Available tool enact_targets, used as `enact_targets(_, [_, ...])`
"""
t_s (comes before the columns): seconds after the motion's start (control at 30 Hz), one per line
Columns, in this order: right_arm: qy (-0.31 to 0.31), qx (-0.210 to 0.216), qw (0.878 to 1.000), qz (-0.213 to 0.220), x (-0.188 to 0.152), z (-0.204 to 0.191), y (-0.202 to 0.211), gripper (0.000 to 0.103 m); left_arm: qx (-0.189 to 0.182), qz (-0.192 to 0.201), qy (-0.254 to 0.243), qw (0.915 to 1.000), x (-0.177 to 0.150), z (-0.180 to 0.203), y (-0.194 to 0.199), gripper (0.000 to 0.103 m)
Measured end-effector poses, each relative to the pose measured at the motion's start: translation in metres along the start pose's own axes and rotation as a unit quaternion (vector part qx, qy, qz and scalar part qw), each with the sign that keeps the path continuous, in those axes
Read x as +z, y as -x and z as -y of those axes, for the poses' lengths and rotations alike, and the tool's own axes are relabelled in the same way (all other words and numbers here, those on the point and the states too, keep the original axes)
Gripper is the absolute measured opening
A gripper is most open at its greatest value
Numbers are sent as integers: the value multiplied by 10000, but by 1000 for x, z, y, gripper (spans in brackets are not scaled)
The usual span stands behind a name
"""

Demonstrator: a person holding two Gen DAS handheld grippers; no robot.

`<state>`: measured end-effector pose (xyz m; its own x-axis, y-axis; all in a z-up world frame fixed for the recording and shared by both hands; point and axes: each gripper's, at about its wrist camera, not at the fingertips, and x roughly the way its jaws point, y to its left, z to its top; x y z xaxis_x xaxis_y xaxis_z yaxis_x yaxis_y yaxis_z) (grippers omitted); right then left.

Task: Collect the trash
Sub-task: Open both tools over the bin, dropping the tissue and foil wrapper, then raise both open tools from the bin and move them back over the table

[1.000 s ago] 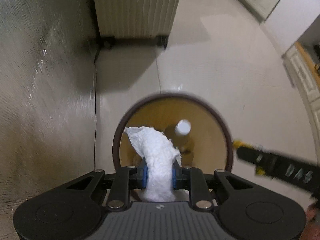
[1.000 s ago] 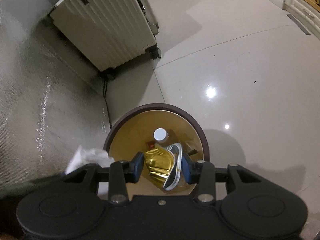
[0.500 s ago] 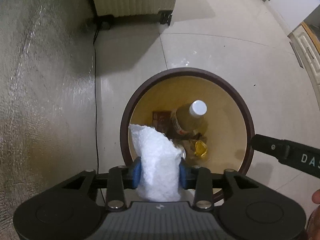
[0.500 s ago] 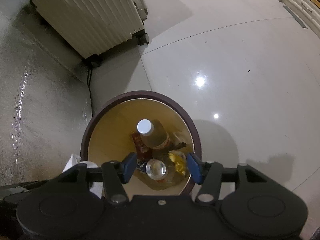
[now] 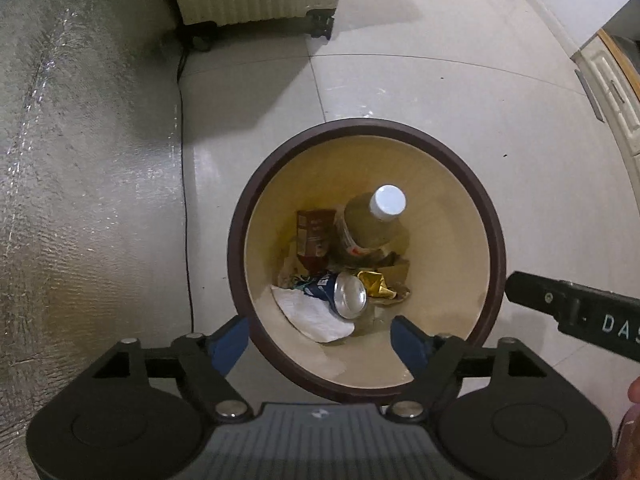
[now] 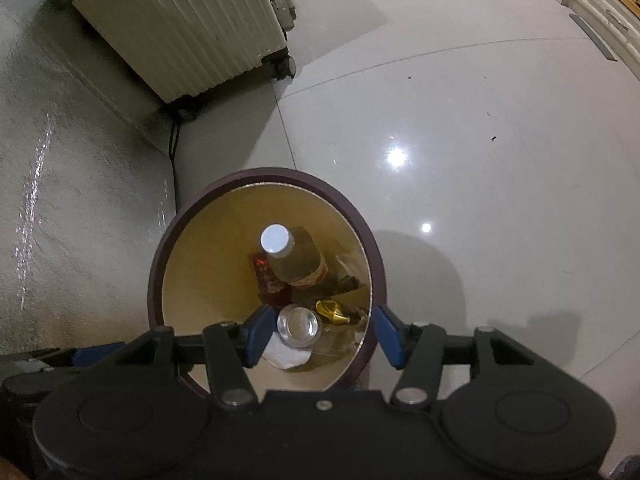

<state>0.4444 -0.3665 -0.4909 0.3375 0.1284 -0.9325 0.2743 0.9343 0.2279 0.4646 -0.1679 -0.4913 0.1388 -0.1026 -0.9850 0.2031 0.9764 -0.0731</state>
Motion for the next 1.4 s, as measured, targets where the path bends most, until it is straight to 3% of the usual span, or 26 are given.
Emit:
enact_targets(0.23, [253, -69, 9997, -16, -1, -3, 0, 64, 157, 18, 89, 9998, 0, -7, 1, 91])
enact_targets(0.37, [400, -144, 9991, 42, -2, -1, 4, 79, 232, 34, 64, 9997, 0, -8, 3, 97])
enact_targets(0.67, [620, -471, 9968, 154, -5, 6, 16, 96, 412, 151, 148, 9989, -1, -10, 15, 103])
enact_targets(0.87, [713, -638, 9951, 253, -8, 7, 28, 103, 531, 274, 133, 9981, -4, -10, 30, 103])
enact_targets(1.4, [849, -838, 9899, 762, -24, 4, 88, 103, 636, 812, 263, 9943, -34, -7, 94, 103])
